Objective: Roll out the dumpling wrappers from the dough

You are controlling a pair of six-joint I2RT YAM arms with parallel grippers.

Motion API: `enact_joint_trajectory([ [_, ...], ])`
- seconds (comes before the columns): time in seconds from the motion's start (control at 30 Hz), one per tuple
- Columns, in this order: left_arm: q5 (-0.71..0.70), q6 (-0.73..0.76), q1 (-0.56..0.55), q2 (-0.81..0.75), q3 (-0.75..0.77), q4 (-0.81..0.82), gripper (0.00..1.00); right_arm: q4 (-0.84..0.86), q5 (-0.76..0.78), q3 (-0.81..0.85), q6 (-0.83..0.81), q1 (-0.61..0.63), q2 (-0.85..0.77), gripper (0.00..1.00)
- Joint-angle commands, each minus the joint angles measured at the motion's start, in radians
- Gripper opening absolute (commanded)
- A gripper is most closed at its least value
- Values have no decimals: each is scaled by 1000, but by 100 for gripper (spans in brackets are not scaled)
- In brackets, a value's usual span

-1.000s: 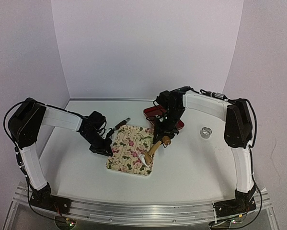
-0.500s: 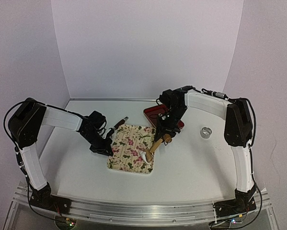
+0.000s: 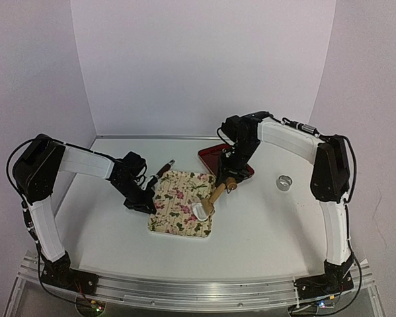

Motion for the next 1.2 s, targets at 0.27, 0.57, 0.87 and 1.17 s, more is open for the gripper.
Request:
enact_joint_trajectory([
  [0.27,-55,60,9,42,20,-78,0,54,101,6,163,148,-173,0],
  [0.57,-53,65,8,22,-5,-77,0,72,180,48,165,212,-77,0],
  [0.87,-51,57,7,6,-24,-73,0,80,224,14,156,218,-30,0],
  [1.17,-47,52,7,13,-17,-73,0,141,161,1,125,219,13,0],
])
